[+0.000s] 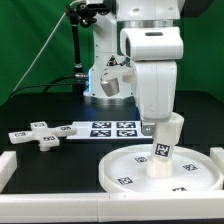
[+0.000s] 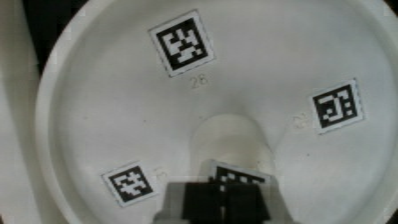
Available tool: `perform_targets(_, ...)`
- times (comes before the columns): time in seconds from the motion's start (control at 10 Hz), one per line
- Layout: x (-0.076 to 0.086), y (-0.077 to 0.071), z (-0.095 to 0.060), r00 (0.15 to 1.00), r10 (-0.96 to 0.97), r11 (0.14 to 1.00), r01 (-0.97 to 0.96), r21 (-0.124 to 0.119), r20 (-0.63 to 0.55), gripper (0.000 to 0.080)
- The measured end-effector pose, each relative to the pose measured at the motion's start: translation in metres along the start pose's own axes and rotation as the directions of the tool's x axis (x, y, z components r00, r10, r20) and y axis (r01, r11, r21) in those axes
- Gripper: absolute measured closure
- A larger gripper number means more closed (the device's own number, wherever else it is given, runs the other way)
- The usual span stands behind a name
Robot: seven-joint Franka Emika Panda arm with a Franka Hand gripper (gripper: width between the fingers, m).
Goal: Assemble round table
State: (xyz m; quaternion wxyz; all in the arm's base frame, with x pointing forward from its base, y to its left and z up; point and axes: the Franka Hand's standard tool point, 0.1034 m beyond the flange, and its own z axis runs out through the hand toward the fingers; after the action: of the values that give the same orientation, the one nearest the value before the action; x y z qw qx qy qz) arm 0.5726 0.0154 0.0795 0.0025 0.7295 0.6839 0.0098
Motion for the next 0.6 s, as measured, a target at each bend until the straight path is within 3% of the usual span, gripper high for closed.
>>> perform_targets(0.3,-0.0013,0.0001,0.0002,1.000,0.018,1.000,-0.018,0.000,0.000,0.0798)
perform_targets(0.4,-0.0009,0.0009,-0.0001,1.000,0.012,1.000,-0.012,-0.004,0.000,0.0798)
perform_targets(0.5,0.0013,0.0047,-0.0016,1.000,-0.015,1.000,0.015,-0.027,0.000,0.0783)
perform_targets(0.6,-0.0001,0.0043,-0.0012,1.000,-0.009,1.000,0.009,-0.025,0.001,0.0783)
